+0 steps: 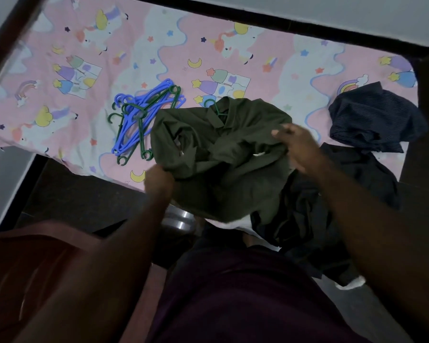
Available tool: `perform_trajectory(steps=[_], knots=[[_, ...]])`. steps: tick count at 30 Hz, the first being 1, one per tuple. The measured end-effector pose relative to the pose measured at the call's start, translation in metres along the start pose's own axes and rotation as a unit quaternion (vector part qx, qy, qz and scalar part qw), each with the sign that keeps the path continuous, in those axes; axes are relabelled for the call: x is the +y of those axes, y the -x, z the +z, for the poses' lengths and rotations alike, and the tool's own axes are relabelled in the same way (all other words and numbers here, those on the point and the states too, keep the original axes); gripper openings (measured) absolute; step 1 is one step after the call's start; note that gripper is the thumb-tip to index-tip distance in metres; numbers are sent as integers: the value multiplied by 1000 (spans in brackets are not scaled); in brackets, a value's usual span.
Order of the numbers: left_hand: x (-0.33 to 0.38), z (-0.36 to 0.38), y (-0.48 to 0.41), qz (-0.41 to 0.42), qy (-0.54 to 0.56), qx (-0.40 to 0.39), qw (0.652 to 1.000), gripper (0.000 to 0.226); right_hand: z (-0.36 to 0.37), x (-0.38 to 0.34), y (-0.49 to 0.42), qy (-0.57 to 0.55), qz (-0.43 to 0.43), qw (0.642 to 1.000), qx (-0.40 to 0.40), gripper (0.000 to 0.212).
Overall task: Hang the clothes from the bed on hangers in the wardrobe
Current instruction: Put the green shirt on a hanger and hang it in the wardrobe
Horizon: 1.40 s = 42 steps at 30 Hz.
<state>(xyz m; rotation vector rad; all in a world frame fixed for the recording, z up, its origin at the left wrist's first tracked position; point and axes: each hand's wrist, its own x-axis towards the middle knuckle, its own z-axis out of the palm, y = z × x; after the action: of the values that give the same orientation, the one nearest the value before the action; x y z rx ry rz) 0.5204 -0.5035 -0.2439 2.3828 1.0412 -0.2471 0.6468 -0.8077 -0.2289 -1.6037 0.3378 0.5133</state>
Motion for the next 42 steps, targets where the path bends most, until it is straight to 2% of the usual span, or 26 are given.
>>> perform_trajectory(steps=[2, 4, 6, 7, 9, 10, 11, 13, 15, 16, 18, 19, 20, 22, 24, 26, 29, 33, 36, 39, 42], knots=[[-10, -34, -14, -6, 20, 82, 996, 27, -43, -17, -1, 190, -88, 977, 25, 13], [-26, -60, -24, -21, 20, 124, 992, 26, -83, -22, 3, 339, -151, 925, 79, 9], [-49, -65, -24, -32, 13, 86, 996, 23, -112, -7, 11, 434, -142, 882, 113, 17], [-62, -58, -21, -52, 11, 46, 998, 22, -119, 7, 14, 460, -116, 874, 103, 23], [-81, -40, -7, -113, 32, -17, 993, 18, -117, 31, 26, 454, -54, 887, 62, 31], [-84, -31, -1, -142, 70, -23, 987, 14, -111, 39, 31, 415, -17, 907, 64, 31], [-80, -25, 7, -173, 134, -15, 976, 11, -105, 45, 32, 349, 17, 933, 79, 30], [-61, -21, 20, -191, 268, 28, 944, 23, -95, 48, 36, 181, 33, 976, 113, 35], [-44, -28, 30, -95, 325, 106, 935, 32, -91, 42, 43, -6, -9, 991, 130, 27], [-41, -34, 34, -23, 314, 113, 942, 37, -94, 40, 47, -89, -33, 985, 142, 23], [-54, -39, 37, 87, 193, 71, 975, 45, -103, 51, 52, -192, -8, 962, 194, 18], [-68, -38, 38, 102, 102, 20, 989, 44, -107, 61, 55, -202, 29, 955, 217, 13], [-85, -35, 40, 90, 19, -30, 995, 42, -109, 74, 59, -172, 75, 955, 227, 11], [-106, -29, 43, 32, -60, -84, 994, 36, -109, 103, 61, -74, 130, 966, 212, 15], [-103, -21, 43, 3, -73, -110, 991, 28, -97, 119, 61, 21, 132, 971, 197, 20], [-90, -10, 41, 0, -66, -121, 991, 21, -84, 126, 57, 118, 119, 970, 175, 15], [-64, 7, 39, -3, -34, -129, 991, 27, -63, 122, 48, 247, 125, 952, 129, 21], [-28, 19, 31, 33, -24, -161, 986, 41, -29, 106, 35, 276, 103, 951, 89, 17], [-6, 29, 20, 73, -28, -171, 982, 39, -2, 92, 16, 298, 97, 948, 55, 14], [11, 37, 1, 100, -31, -184, 977, 40, 22, 77, -7, 359, 81, 930, -1, 30], [31, 40, -30, 113, -27, -206, 972, 38, 50, 56, -41, 385, 77, 919, -28, 22]])
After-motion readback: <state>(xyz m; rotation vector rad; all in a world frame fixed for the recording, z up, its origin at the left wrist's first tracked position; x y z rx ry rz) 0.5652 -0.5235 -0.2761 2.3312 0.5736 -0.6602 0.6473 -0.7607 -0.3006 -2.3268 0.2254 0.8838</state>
